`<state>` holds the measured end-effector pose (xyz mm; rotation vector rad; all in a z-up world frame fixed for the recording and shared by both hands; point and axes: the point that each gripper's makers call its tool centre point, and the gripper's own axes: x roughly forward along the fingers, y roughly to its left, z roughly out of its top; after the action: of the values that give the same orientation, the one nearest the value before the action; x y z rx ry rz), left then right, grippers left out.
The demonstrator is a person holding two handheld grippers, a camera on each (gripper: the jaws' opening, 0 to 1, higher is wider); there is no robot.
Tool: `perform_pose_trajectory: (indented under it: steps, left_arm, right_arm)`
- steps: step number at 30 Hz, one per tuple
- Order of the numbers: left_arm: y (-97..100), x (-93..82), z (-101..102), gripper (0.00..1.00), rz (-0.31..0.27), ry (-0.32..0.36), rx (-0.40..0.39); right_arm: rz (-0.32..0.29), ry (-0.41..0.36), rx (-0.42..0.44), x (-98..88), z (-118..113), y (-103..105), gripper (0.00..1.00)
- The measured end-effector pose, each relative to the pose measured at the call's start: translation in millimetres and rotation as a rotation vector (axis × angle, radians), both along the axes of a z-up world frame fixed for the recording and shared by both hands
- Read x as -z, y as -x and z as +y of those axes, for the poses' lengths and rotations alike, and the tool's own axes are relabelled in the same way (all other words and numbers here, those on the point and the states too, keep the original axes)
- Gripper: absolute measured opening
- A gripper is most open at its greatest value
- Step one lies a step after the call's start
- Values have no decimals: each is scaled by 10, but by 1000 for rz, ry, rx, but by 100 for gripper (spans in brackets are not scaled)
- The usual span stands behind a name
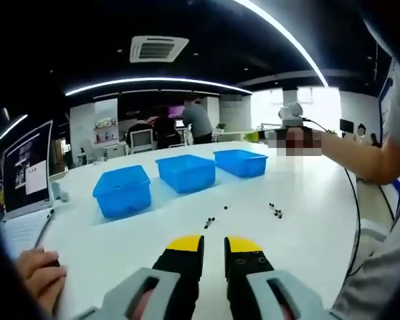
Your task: Pick up the resistors one by one and place each resistor into its matching bin, sorting the parts by color and model until every resistor is separated into the correct bin for its type
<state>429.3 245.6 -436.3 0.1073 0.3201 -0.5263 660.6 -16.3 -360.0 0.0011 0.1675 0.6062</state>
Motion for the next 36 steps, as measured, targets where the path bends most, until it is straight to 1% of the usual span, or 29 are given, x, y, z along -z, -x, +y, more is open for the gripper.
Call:
perform_pose_trajectory:
  steps: [3, 5, 6, 7, 9, 10, 12, 14, 15, 17, 18, 19, 22, 27, 30, 31, 32, 35, 36]
  left_arm:
    - [31, 0, -38, 16, 8, -7, 21]
    - [48, 1, -54, 16, 11, -12, 28]
    - [53, 4, -58, 16, 13, -14, 31]
    - [58, 9, -63, 16, 15, -15, 33]
    - [66, 19, -80, 16, 19, -19, 35]
    - [70, 20, -90, 16, 20, -18, 36]
    - [93, 15, -132, 16, 15, -17, 45]
    - [110, 42, -168, 16, 22, -13, 50]
    - [113, 48, -173, 16, 25, -13, 51]
    - [133, 82, -189, 16, 35, -13, 48]
    - [140, 88, -192, 16, 36, -10, 47]
    - [135, 113, -180, 16, 37, -6, 46]
    - [155, 130, -191, 16, 40, -3, 46]
    - [185, 145, -153, 16, 43, -4, 39]
    - [172, 162, -107, 16, 46, -4, 30]
    - [173, 163, -103, 16, 46, -4, 29]
    - [172, 163, -99, 16, 45, -3, 28]
    - [166, 151, -81, 16, 41, 2, 24]
    - [165, 147, -79, 16, 40, 4, 24]
  right_arm:
    - [-26, 23, -28, -81, 83, 155, 24]
    - [-34, 54, -89, -107, 216, 316, 23]
    - [-31, 70, -110, -96, 206, 318, 22]
    - [-25, 99, -134, -84, 247, 379, 22]
    - [-6, 162, -173, -50, 235, 406, 21]
    - [-9, 174, -184, -64, 238, 415, 21]
    - [-39, 217, -248, -133, 296, 493, 21]
    - [-55, 270, -320, -141, 371, 595, 21]
    - [-55, 281, -333, -136, 387, 615, 21]
    - [-54, 386, -431, -45, 502, 767, 21]
    - [-52, 407, -457, -18, 536, 808, 21]
    - [-46, 449, -510, 39, 598, 893, 21]
    - [-36, 525, -599, 151, 715, 1048, 21]
    - [-17, 711, -839, 450, 933, 1443, 18]
    - [-5, 803, -966, 632, 1047, 1683, 16]
    - [1, 824, -994, 690, 1080, 1747, 15]
    - [10, 831, -1011, 727, 1105, 1791, 15]
    - [50, 863, -1100, 891, 1195, 2003, 15]
    - [64, 869, -1117, 942, 1202, 2024, 15]
